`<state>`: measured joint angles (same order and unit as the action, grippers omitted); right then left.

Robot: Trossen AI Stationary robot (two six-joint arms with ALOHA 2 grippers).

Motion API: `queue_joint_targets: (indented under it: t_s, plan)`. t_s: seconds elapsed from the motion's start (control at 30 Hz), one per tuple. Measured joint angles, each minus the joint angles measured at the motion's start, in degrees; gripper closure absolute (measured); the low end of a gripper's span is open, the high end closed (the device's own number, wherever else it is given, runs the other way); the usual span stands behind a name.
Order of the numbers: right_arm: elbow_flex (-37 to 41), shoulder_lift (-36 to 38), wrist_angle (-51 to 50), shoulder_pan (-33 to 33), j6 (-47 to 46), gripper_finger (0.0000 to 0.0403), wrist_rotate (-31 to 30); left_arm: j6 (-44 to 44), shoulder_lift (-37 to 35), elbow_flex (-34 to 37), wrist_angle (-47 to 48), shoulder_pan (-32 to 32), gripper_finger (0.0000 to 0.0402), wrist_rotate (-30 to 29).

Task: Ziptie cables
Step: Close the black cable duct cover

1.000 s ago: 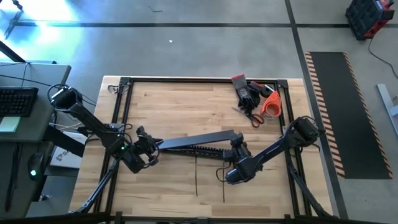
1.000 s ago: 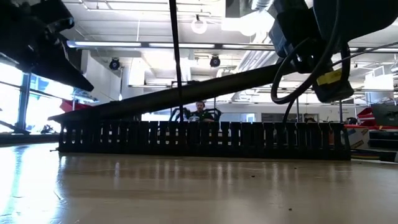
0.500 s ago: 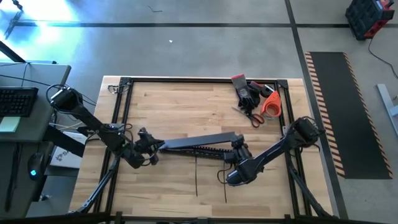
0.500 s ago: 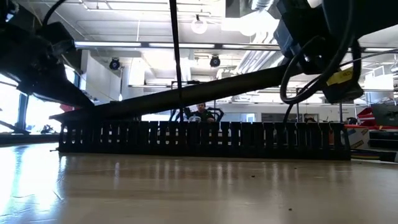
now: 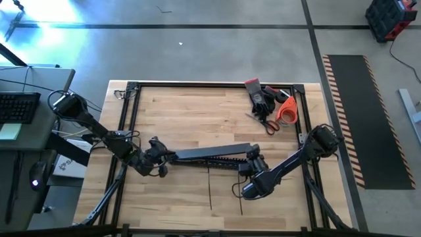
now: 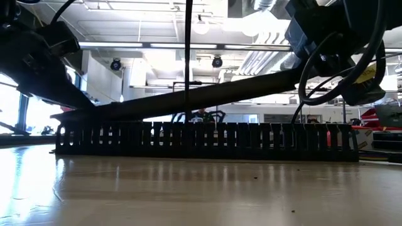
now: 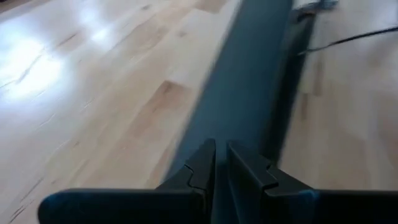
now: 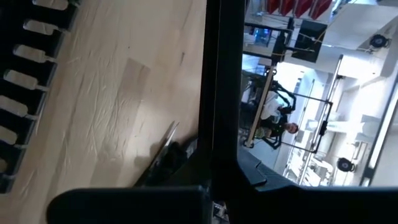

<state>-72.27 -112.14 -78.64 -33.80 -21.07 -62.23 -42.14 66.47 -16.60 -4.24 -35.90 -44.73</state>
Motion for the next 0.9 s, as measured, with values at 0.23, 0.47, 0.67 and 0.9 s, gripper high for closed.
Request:
queue_joint_targets:
  t_s: [0.23, 0.47, 0.67, 0.9]
  plan:
    - [0.00, 0.00, -0.21, -0.17, 0.03, 0.0403, 0.48, 5.24, 5.52, -0.04, -7.57, 0.00, 0.0379, 3.28]
    - [0.02, 0.00, -0.37, -0.15, -0.07, 0.0403, 4.31, 5.51, 10.74, -0.16, -12.42, -0.02, 0.0379, 3.91]
    - [0.02, 0.00, -2.09, -0.40, -5.91, 0.0403, 4.14, 10.05, 10.01, -0.88, -12.33, -0.11, 0.0379, 4.38]
    - [0.00, 0.00, -7.58, -1.49, -14.22, 0.0403, 4.21, 21.59, 5.24, -5.49, -8.36, -0.08, 0.0379, 4.13]
